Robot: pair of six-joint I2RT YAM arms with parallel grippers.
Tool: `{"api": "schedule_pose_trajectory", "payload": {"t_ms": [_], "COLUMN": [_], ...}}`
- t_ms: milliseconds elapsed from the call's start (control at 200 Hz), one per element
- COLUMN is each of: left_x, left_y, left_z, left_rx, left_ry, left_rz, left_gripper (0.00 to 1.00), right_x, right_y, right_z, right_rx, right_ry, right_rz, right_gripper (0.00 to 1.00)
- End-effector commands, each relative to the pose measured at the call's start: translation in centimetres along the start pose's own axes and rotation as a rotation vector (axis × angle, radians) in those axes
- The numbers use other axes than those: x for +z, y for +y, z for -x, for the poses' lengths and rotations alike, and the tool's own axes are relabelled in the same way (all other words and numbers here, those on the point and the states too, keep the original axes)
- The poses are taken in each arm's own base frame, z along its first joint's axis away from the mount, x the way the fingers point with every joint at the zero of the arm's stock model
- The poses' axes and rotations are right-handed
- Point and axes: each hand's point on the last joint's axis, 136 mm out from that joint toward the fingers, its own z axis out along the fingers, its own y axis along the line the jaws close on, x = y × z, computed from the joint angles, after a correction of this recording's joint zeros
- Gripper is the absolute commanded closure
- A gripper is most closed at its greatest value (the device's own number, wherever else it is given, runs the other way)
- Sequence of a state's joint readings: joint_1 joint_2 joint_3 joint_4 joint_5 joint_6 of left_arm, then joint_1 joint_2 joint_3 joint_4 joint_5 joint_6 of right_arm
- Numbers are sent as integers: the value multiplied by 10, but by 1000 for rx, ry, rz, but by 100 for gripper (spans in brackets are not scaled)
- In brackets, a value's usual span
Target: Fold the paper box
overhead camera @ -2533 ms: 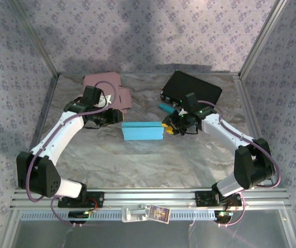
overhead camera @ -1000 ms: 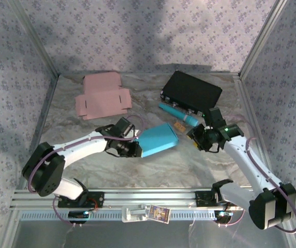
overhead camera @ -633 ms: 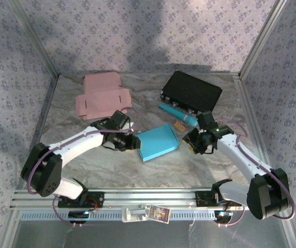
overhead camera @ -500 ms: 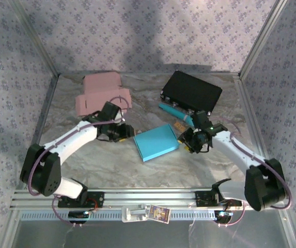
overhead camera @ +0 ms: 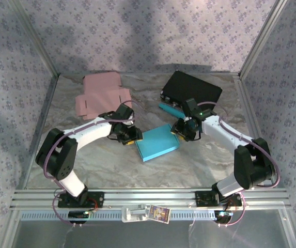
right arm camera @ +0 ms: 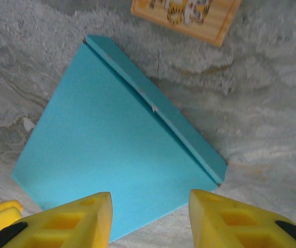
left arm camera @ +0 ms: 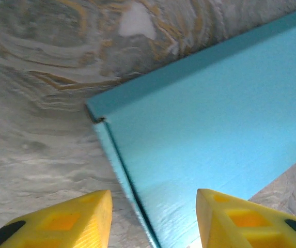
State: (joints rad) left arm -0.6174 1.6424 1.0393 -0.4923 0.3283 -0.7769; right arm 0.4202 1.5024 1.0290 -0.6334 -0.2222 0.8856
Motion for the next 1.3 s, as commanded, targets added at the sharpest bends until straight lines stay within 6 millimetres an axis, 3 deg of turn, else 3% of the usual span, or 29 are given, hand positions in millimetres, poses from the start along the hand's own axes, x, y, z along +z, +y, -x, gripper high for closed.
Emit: {"api": "schedule_pose_trajectory", "payload": {"t_ms": [0,145,310,415,515,735,864,959,1144,1294], "left_x": [16,30,35,35,39,59,78,98,132,139], "left_y": [-5,-5,2,0,-12,-53,-88,-119,-179,-208], "left_z": [-2,-12,-28,-34,-39,-58,-58,-54,-41,-28], "left_rx": [7,77,156,168,175,202,203,200,201,233], "left_ry": [8,54,88,89,97,161,172,188,179,166], "left_rz": [-1,48,109,102,61,-16,-82,-126,-201,-216], "left_gripper": [55,61,67,68,69,70,70,71,72,72], "right_x": [8,24,39,37,22,-23,-27,-35,-70,-82], "right_y": [-16,-20,-22,-30,-49,-105,-127,-142,-144,-137], "right_z": [8,19,14,1,-15,-35,-24,-6,41,47], "right_rx": [-84,-171,-249,-253,-228,-112,-20,25,75,55], "right_ry": [23,61,131,165,163,94,82,63,-76,-116], "right_rz": [-84,-112,-126,-142,-182,-266,-253,-268,-244,-233], "right_gripper": [54,52,53,54,55,53,53,54,55,56]}}
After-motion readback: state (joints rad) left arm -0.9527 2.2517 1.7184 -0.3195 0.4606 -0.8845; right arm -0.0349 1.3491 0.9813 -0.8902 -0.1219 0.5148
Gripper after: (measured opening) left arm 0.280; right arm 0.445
